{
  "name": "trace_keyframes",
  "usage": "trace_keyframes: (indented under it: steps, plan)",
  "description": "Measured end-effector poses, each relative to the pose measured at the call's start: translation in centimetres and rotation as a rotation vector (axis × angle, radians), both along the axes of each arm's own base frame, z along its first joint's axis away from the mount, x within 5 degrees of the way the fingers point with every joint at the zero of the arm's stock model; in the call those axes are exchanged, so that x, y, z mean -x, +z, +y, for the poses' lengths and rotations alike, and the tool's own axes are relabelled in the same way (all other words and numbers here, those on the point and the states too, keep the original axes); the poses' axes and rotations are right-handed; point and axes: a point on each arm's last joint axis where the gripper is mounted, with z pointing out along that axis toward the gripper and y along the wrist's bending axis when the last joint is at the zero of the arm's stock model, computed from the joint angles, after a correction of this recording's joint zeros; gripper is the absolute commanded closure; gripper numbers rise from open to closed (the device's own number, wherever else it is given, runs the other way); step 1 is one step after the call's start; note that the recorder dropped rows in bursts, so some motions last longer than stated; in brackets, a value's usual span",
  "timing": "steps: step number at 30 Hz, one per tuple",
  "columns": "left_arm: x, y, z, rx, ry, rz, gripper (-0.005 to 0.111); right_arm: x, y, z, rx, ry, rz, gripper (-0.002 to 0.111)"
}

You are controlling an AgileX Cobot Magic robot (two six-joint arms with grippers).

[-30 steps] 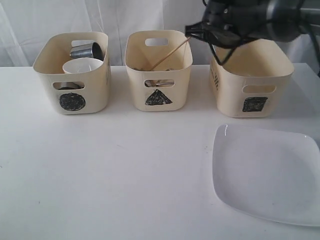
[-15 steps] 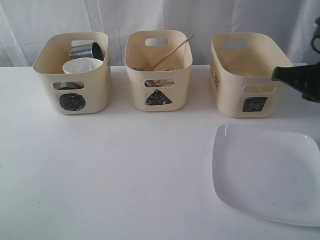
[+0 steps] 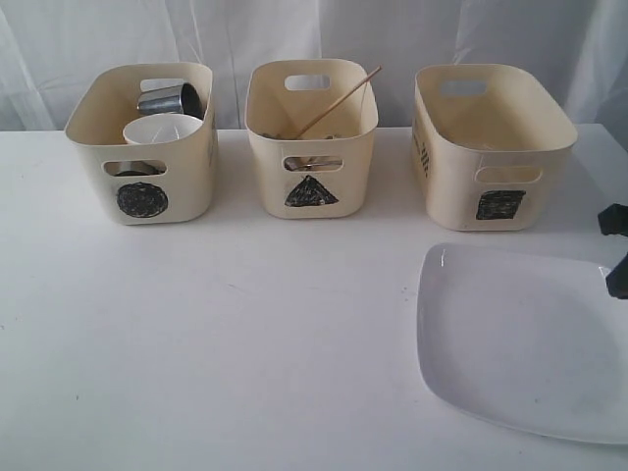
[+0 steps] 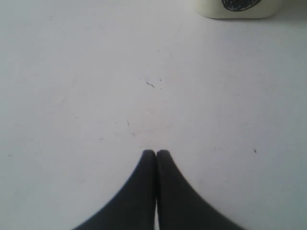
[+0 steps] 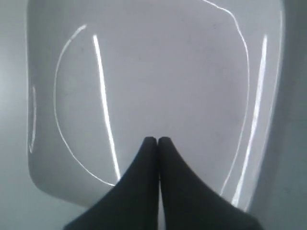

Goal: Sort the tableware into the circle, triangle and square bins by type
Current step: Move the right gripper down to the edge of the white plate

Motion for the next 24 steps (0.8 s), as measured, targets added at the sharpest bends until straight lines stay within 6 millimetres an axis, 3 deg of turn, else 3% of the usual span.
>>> trace_keyframes:
  steps: [4, 6, 9, 13, 14, 20, 24]
  plan:
    - [0.0, 0.0, 0.0, 0.000, 0.000, 0.000, 0.107, -1.2, -2.3, -2.2, -0.072, 0.031, 0.070, 0.107]
    - [0.0, 0.0, 0.0, 0.000, 0.000, 0.000, 0.107, -2.0, -3.1, -2.7, -0.059, 0.057, 0.049, 0.100]
    - [0.0, 0.0, 0.0, 0.000, 0.000, 0.000, 0.107, -2.6, -3.4, -3.3, -0.006, 0.116, 0.009, 0.079]
    - [0.0, 0.0, 0.0, 0.000, 0.000, 0.000, 0.107, -3.2, -3.0, -4.1, 0.089, 0.165, -0.036, 0.037]
    - [0.0, 0.0, 0.0, 0.000, 0.000, 0.000, 0.107, -3.6, -2.9, -4.5, 0.125, 0.153, -0.064, 0.033]
    - [0.0, 0.0, 0.0, 0.000, 0.000, 0.000, 0.107, -4.8, -2.5, -5.8, 0.242, 0.066, -0.169, 0.037]
    - [0.0, 0.0, 0.0, 0.000, 0.000, 0.000, 0.107, -5.2, -3.9, -5.9, 0.204, 0.032, -0.145, 0.037]
